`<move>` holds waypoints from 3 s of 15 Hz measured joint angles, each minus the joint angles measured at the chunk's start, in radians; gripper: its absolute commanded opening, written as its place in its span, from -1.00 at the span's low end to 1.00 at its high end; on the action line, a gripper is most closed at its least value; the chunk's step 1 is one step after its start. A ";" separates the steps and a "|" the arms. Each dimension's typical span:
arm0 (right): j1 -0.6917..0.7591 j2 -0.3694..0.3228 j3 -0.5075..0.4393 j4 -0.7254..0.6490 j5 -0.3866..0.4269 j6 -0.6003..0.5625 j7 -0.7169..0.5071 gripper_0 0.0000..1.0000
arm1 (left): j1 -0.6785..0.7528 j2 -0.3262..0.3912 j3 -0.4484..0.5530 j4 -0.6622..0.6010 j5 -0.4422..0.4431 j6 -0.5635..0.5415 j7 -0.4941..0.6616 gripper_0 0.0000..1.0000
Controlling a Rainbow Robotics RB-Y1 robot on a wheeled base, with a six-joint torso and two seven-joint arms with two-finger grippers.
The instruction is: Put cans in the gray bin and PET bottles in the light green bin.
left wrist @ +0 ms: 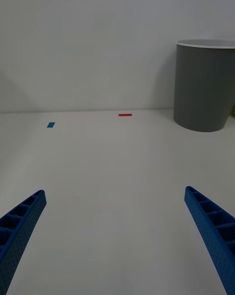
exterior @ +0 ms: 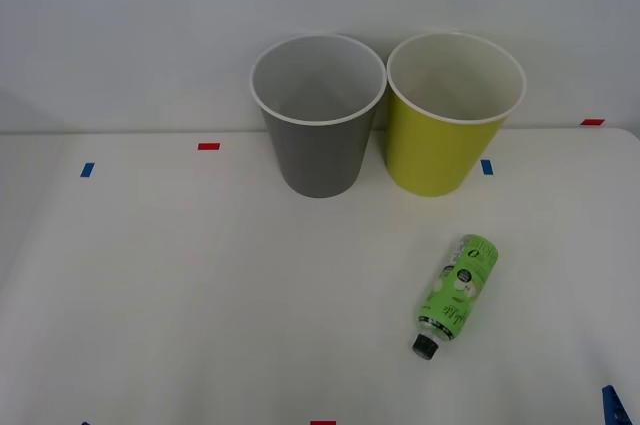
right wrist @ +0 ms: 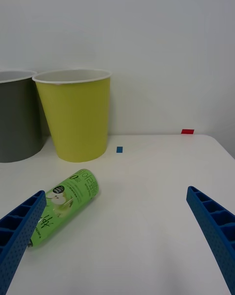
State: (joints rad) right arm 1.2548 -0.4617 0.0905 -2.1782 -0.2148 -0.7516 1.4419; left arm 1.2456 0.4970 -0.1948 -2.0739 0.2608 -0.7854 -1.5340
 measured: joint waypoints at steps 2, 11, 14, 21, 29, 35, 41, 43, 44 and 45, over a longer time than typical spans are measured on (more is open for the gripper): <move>0.000 0.000 0.000 0.000 0.000 0.000 0.000 1.00 | 0.000 0.000 0.000 0.000 0.000 0.000 0.000 0.95; 0.000 0.000 0.000 0.000 0.000 0.000 0.000 1.00 | 0.000 0.000 0.000 0.000 0.000 0.000 0.000 0.95; 0.000 0.000 0.000 0.000 0.000 0.000 0.000 1.00 | 0.000 0.000 0.000 0.000 0.000 0.000 0.000 0.95; 0.000 0.000 0.000 0.000 0.000 0.000 0.000 1.00 | 0.000 0.000 0.000 0.000 0.000 0.000 0.000 0.95; 0.000 0.000 0.000 0.000 0.000 0.000 0.000 1.00 | 0.000 0.000 0.000 0.000 0.000 0.000 0.000 0.95; 0.000 0.000 0.000 0.000 0.000 0.000 0.000 1.00 | 0.000 0.000 0.000 0.000 0.000 0.000 0.000 0.95; 0.000 0.000 0.000 0.000 0.000 0.000 0.000 1.00 | 0.000 0.000 0.000 0.000 0.000 0.000 0.000 0.95; -0.022 0.016 0.011 0.036 0.000 0.009 0.000 1.00 | 0.000 0.000 0.000 0.000 0.000 0.000 0.000 0.95; -0.040 0.029 0.024 0.060 -0.001 0.013 0.000 1.00 | 0.000 0.000 0.000 0.000 0.000 0.000 0.000 0.95; -0.049 0.037 0.027 0.064 -0.002 0.014 -0.001 1.00 | 0.000 0.000 0.000 0.000 0.000 0.000 0.000 0.95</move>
State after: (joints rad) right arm 1.2057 -0.4250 0.1173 -2.1143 -0.2169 -0.7378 1.4409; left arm 1.2456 0.4970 -0.1948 -2.0739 0.2608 -0.7854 -1.5340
